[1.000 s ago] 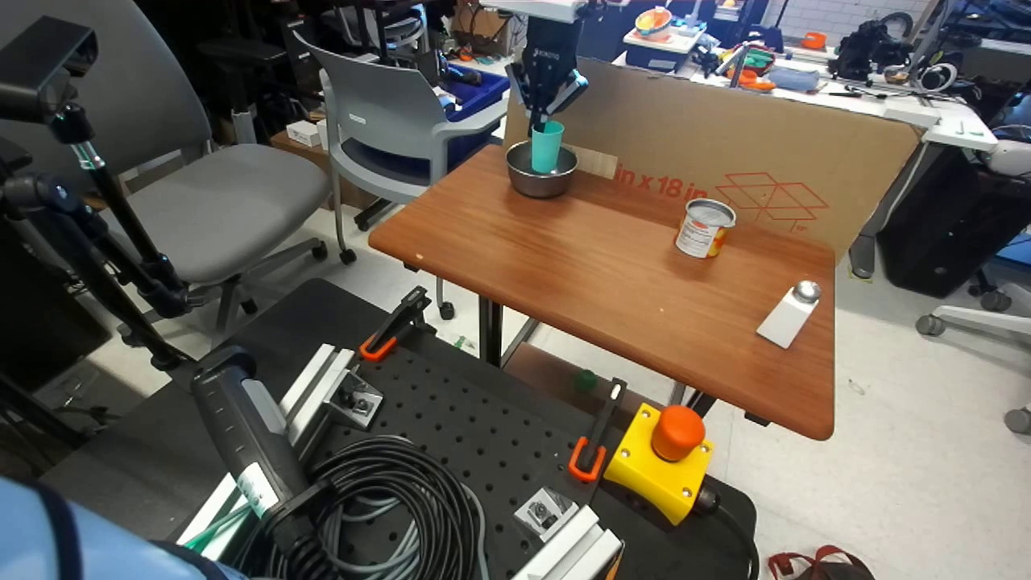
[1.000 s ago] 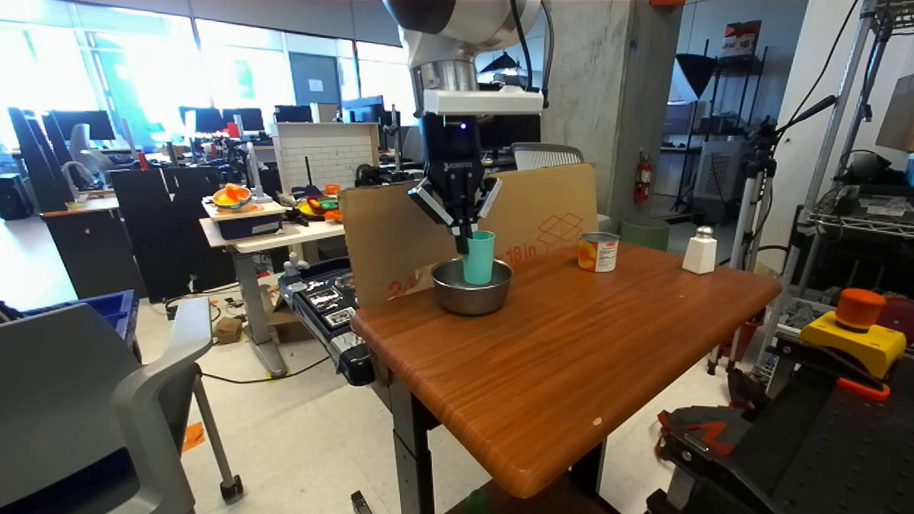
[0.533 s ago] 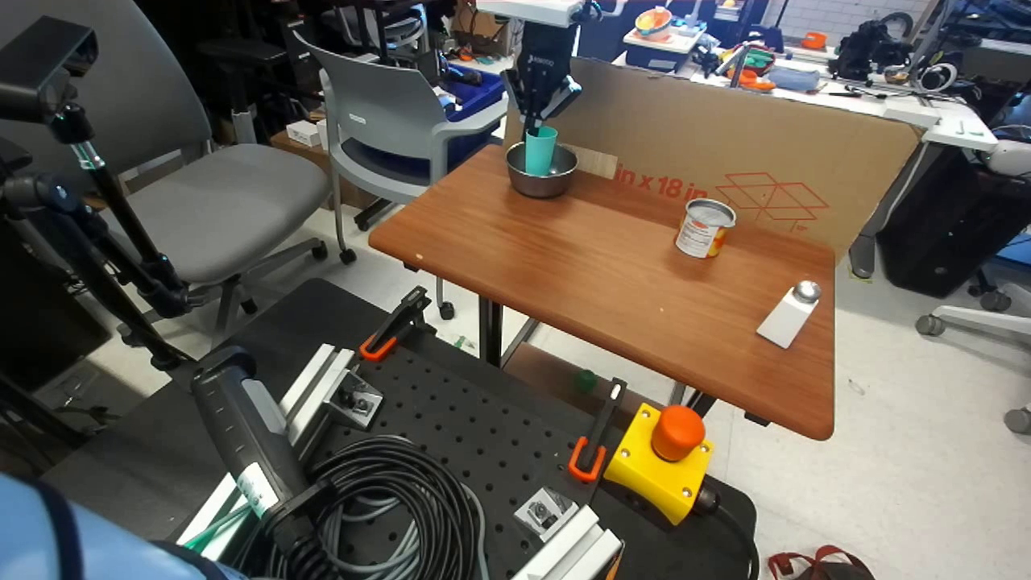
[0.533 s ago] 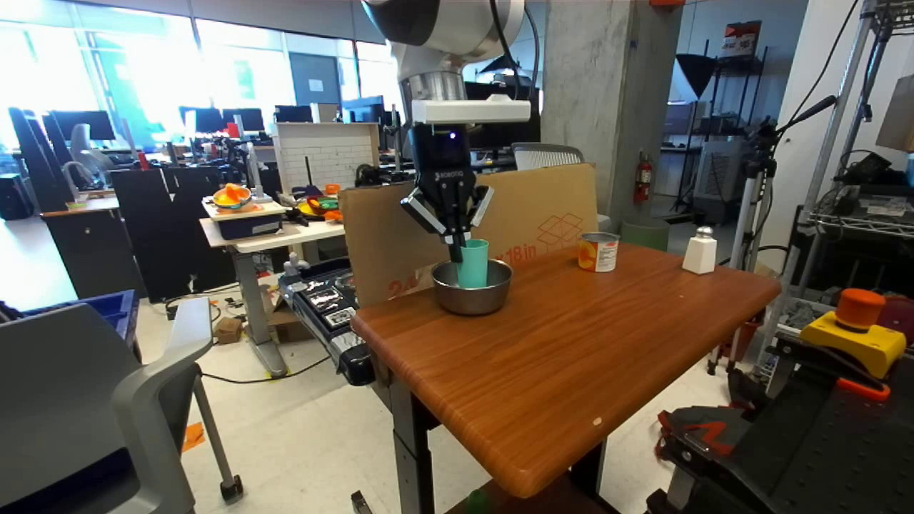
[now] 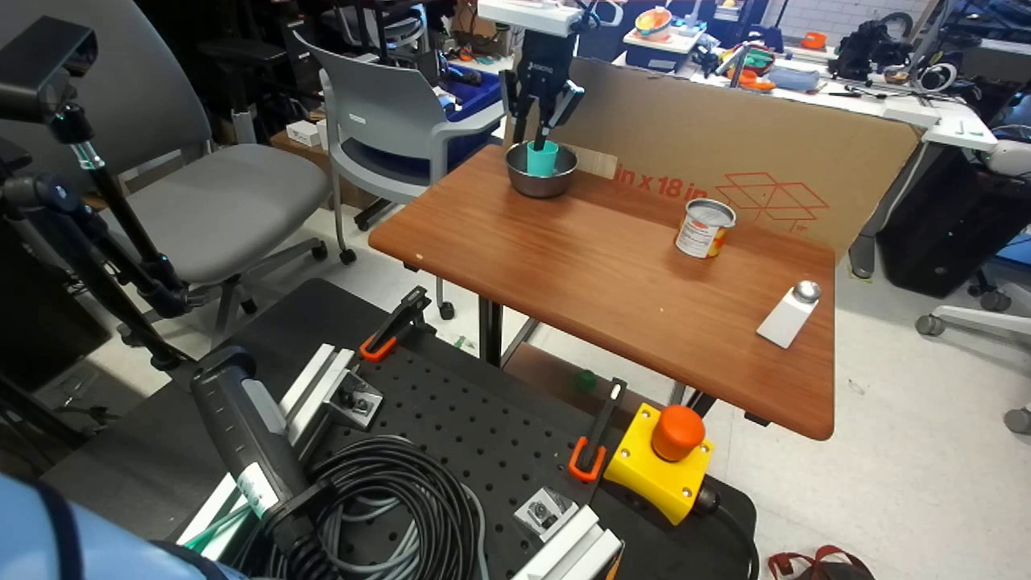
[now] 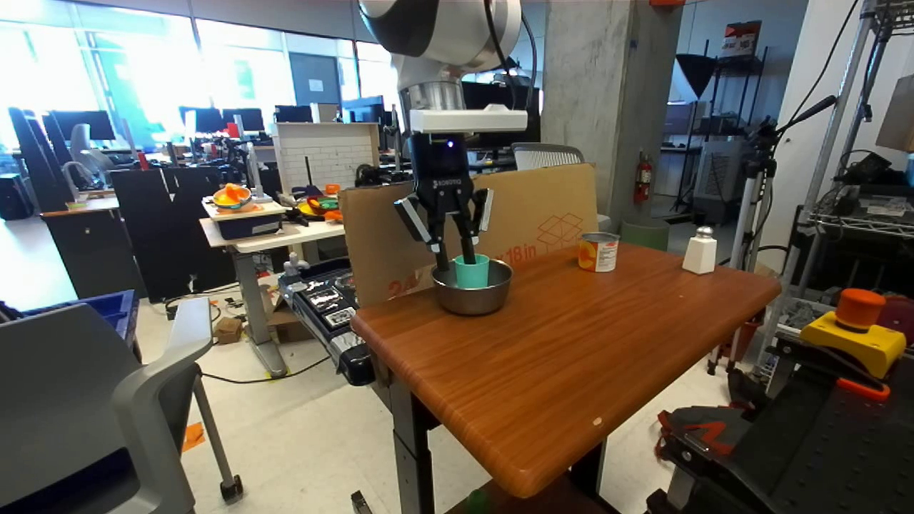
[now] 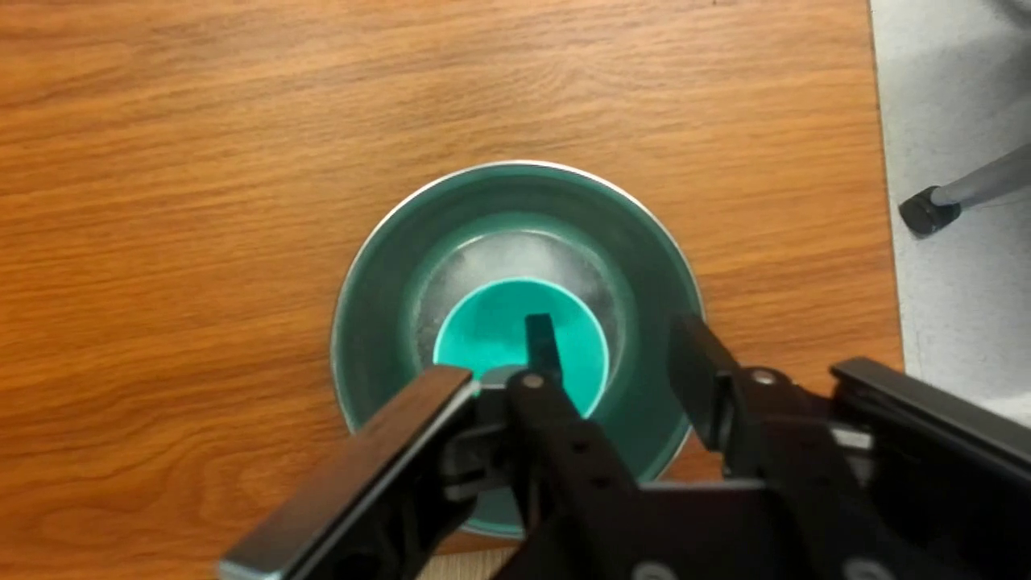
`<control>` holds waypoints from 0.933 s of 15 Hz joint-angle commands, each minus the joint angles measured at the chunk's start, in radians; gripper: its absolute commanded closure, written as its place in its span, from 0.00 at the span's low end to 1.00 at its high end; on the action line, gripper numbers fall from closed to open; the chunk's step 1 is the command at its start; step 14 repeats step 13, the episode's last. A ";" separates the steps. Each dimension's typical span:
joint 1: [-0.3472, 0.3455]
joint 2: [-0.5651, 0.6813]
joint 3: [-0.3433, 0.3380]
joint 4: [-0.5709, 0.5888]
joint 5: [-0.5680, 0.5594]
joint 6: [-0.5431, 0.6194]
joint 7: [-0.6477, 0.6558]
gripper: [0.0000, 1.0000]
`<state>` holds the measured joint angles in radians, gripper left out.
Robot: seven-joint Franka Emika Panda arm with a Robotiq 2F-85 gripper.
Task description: Put the blue cup in the silver bowl
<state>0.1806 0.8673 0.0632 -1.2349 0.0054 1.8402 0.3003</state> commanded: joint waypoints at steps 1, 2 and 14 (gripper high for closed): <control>0.004 -0.042 -0.001 -0.029 0.025 0.000 -0.006 0.26; 0.005 -0.066 0.001 -0.055 0.026 0.011 -0.005 0.19; 0.025 -0.343 -0.023 -0.339 -0.041 0.033 0.048 0.00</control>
